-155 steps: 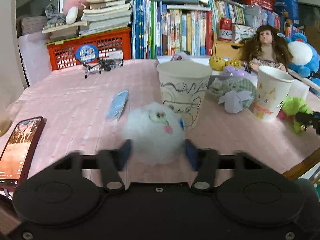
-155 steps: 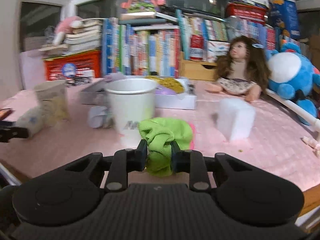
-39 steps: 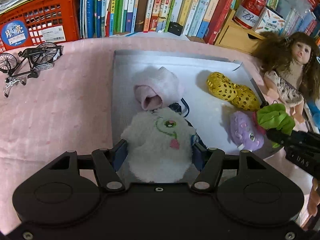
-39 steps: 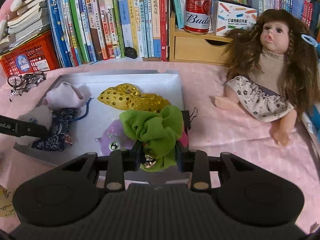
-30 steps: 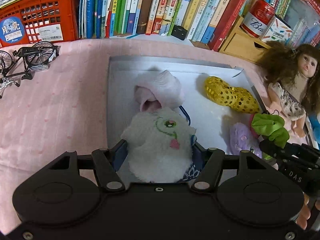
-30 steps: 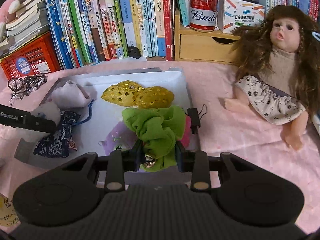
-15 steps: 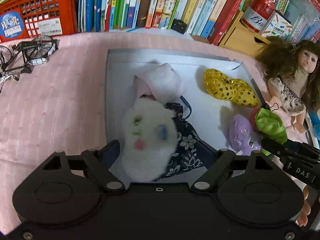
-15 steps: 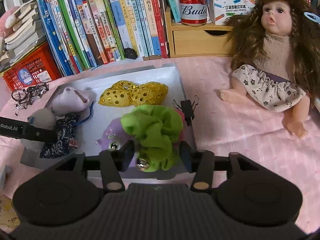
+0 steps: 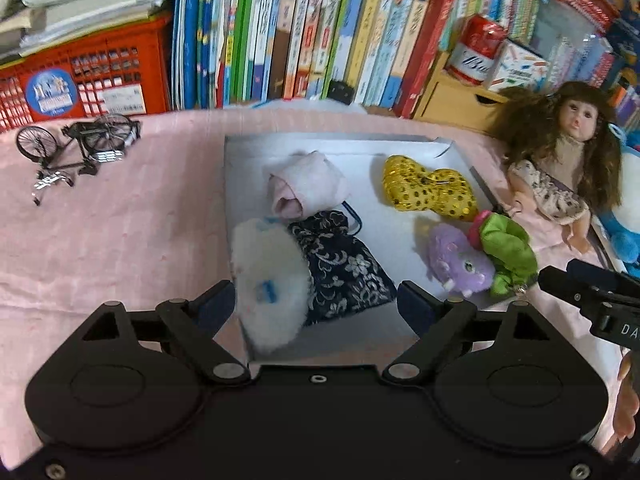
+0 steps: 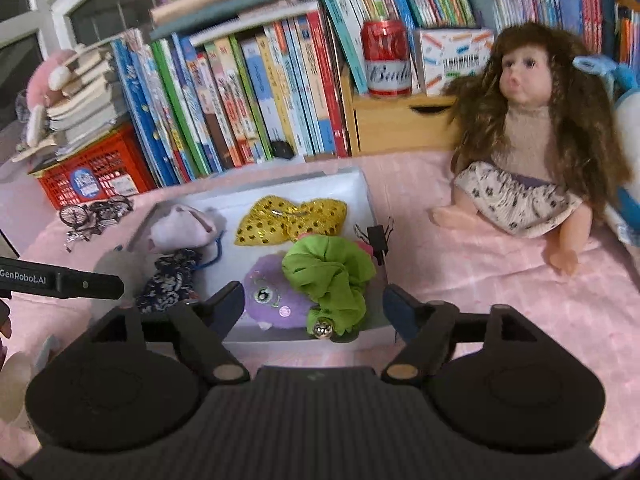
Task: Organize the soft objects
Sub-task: 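Lower the plush ball and scrunchie into the tray and open both tools, then withdraw both tools up from the tray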
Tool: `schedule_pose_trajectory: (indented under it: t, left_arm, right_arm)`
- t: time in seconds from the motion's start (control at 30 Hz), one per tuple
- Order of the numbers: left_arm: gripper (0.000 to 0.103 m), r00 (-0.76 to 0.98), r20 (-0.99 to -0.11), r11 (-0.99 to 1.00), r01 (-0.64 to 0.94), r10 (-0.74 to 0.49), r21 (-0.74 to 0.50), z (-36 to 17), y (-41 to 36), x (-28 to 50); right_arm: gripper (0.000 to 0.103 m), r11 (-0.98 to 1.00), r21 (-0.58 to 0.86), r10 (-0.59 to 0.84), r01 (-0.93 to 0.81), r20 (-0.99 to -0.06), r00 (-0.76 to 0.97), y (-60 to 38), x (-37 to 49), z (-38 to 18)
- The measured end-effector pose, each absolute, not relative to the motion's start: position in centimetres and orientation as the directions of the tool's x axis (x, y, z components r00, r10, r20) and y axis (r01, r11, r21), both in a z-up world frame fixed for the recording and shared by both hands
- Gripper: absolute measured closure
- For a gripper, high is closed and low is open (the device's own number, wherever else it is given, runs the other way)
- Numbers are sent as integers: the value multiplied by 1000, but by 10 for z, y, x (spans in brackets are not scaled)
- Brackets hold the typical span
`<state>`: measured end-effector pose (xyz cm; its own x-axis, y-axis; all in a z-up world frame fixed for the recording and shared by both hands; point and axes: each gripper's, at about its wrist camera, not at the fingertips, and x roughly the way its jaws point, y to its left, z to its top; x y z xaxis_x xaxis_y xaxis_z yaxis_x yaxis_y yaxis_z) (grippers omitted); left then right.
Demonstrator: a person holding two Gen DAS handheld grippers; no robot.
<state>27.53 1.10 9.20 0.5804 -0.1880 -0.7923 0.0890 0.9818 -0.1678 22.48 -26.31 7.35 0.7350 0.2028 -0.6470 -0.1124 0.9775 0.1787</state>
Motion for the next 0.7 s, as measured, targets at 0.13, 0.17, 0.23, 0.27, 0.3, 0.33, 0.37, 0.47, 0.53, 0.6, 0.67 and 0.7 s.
schedule_pose_trajectory:
  t: [0.13,0.17,0.23,0.27,0.3,0.33,0.37,0.47,0.53,0.6,0.67,0.7]
  left_arm:
    - [15,609,-766,979,127,-206,-162,105,13,248]
    - [15,619,-757,978,134,-208,-160,108,14,241]
    - [12,643,-734,976,149,-217,-159,115,16,226]
    - [11,654,-723,974,157,-224,-161,118,17,218]
    - [10,662,-713,973,162,-231,-165,120,18,211]
    - [10,672,-700,970,169,-242,-173,123,20,203]
    - [10,679,-690,968,176,-250,-178,125,22,196]
    - [10,701,-665,966,185,-258,-180,129,27,176]
    - [9,717,-645,964,191,-264,-183,131,31,163]
    - [8,731,-625,961,197,-275,-192,132,36,150]
    - [6,738,-606,954,209,-299,-216,131,41,135]
    - [6,739,-597,949,213,-311,-230,130,44,128]
  right_arm:
    - [15,979,143,203,-146,-606,769,-261,201,83]
    - [15,979,136,205,-154,-596,777,-261,195,86]
    - [14,977,127,211,-168,-573,792,-261,183,91]
    - [14,977,125,214,-174,-561,800,-261,178,93]
    - [13,976,123,218,-181,-546,809,-262,172,96]
    - [11,975,121,222,-186,-534,816,-263,166,99]
    - [11,974,121,227,-192,-519,824,-264,159,102]
    - [7,971,115,237,-207,-478,845,-267,141,110]
    - [4,971,100,237,-216,-450,861,-269,128,115]
    - [1,971,85,237,-221,-426,873,-270,115,119]
    - [0,971,72,235,-226,-403,884,-272,102,122]
    - [0,971,66,236,-229,-395,888,-273,96,122]
